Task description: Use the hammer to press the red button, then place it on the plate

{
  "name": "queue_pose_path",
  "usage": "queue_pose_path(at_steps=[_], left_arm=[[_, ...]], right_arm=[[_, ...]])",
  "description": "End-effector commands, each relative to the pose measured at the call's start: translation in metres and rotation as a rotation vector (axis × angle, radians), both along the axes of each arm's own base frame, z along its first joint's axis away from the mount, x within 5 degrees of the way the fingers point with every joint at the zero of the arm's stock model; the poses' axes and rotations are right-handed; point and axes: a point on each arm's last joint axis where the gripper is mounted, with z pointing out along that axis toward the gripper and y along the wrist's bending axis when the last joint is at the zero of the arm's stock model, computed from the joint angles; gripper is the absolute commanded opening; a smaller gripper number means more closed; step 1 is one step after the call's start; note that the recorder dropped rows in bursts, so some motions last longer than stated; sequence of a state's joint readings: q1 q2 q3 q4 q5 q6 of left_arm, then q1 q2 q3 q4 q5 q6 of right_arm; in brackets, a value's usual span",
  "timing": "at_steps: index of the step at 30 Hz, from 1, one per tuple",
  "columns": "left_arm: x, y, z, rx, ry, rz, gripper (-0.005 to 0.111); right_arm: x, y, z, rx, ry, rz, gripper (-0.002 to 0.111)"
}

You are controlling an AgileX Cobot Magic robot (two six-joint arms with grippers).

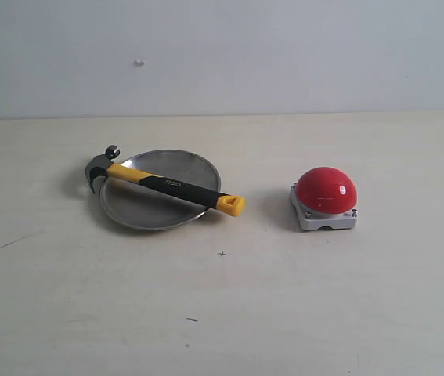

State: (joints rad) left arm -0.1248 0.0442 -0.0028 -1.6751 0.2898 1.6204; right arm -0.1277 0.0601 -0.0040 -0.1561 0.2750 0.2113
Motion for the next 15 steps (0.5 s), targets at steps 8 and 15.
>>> queue_pose_path(at_steps=[8,15], left_arm=[[0.001,0.003,-0.02,0.696,-0.074,0.014,0.0],[0.004,0.012,-0.016,0.735,-0.102,0.122,0.0]], right_arm=[[0.0,0.0,0.0,0.0,-0.009,-0.006,0.0],[0.0,0.0,0.0,0.0,-0.009,-0.006,0.0]])
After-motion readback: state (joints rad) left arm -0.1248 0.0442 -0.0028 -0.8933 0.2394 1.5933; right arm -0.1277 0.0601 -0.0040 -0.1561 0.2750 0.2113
